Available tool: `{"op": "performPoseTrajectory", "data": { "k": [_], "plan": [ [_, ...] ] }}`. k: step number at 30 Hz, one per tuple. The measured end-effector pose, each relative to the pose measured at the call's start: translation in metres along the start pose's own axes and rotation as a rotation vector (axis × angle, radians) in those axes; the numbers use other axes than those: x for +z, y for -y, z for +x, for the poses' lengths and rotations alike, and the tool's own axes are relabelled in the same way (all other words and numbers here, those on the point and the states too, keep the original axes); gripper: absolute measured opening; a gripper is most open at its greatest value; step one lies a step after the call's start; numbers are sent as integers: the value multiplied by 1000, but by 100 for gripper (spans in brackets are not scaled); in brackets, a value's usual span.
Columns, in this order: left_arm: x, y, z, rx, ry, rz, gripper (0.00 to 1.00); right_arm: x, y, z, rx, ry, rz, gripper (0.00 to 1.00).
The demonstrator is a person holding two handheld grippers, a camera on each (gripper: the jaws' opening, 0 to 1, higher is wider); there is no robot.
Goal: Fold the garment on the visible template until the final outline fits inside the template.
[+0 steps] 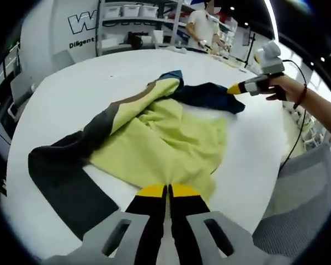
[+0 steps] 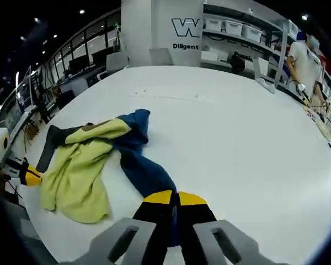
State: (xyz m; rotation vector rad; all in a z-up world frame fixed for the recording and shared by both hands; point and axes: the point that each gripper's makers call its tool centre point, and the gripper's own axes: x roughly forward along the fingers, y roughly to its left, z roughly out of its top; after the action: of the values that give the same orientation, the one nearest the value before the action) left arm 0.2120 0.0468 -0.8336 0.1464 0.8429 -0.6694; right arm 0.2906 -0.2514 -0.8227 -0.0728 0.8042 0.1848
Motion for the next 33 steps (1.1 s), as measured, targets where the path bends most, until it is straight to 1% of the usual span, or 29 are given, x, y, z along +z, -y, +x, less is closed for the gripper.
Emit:
{"op": "performPoseTrajectory", "data": {
  "k": [6,8,10,14,24,33],
  "plan": [
    [-3,-2,-2,3,-11,16,0,-3,25,2,-37,-20,35,0],
    [-3,-3,-3,4,-14,17,0,-4,29,3,-40,-25,37,0],
    [-4,-3,-4,5,-17,19,0,-7,39,5,-58,-45,29,0],
    [-7,-5,-5,8,-25,15,0,-8,49,7,-73,-57,21,0],
    [-14,-12,-9,24,-40,14,0,-14,77,12,-128,-95,34,0],
    [-17,-15,-11,35,-45,7,0,-17,93,13,-157,-106,48,0]
  ]
}}
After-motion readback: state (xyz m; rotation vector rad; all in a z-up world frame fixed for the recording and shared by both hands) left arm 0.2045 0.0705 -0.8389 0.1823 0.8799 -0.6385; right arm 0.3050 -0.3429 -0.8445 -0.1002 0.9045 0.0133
